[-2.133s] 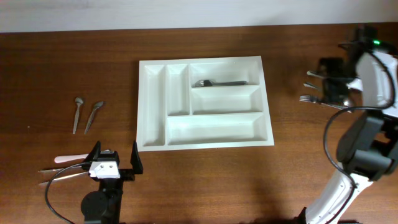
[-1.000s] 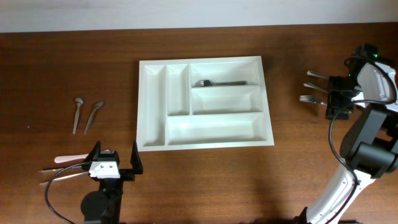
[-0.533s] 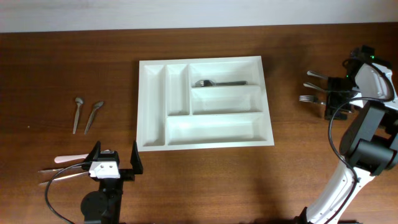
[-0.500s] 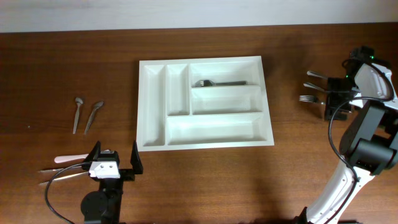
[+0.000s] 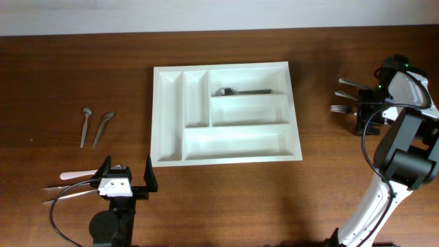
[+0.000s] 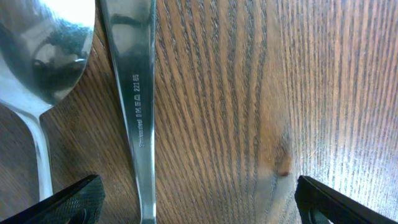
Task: Pack container
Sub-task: 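Lower the right gripper and grasp a second fork by its handle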
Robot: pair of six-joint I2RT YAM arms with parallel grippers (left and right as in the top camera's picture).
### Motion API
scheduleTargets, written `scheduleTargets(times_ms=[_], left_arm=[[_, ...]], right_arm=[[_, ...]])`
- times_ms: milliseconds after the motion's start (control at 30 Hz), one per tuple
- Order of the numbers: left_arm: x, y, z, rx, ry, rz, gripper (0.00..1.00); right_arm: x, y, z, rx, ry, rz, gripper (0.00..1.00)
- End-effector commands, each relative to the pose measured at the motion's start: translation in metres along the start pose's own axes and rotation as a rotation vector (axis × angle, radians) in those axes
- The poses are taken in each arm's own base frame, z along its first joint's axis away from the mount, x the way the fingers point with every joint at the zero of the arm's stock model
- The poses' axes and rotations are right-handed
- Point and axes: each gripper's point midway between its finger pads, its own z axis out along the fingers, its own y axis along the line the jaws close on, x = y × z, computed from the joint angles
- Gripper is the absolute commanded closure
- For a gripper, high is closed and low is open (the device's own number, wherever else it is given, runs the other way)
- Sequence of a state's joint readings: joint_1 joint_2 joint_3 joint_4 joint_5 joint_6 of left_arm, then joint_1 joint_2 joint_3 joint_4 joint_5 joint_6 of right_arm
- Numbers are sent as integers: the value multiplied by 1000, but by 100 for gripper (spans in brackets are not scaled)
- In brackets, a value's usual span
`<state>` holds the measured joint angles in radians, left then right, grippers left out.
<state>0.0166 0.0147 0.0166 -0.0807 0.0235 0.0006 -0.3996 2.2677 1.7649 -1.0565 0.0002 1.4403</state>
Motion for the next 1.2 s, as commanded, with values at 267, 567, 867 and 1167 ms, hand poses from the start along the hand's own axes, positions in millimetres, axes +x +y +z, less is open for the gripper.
scheduleTargets(times_ms=[267, 567, 867, 1167], left_arm=[[1, 0, 0, 5, -4, 15, 1], [1, 0, 0, 5, -4, 15, 1], [1, 0, 0, 5, -4, 15, 1], [1, 0, 0, 5, -4, 15, 1]], right_arm=[[-2, -7, 9, 30, -12, 9, 1], [-2, -16, 17, 55, -17, 8, 1], [-4, -17, 19, 60, -32, 7, 1], [-5, -16, 19, 56, -32, 8, 26]])
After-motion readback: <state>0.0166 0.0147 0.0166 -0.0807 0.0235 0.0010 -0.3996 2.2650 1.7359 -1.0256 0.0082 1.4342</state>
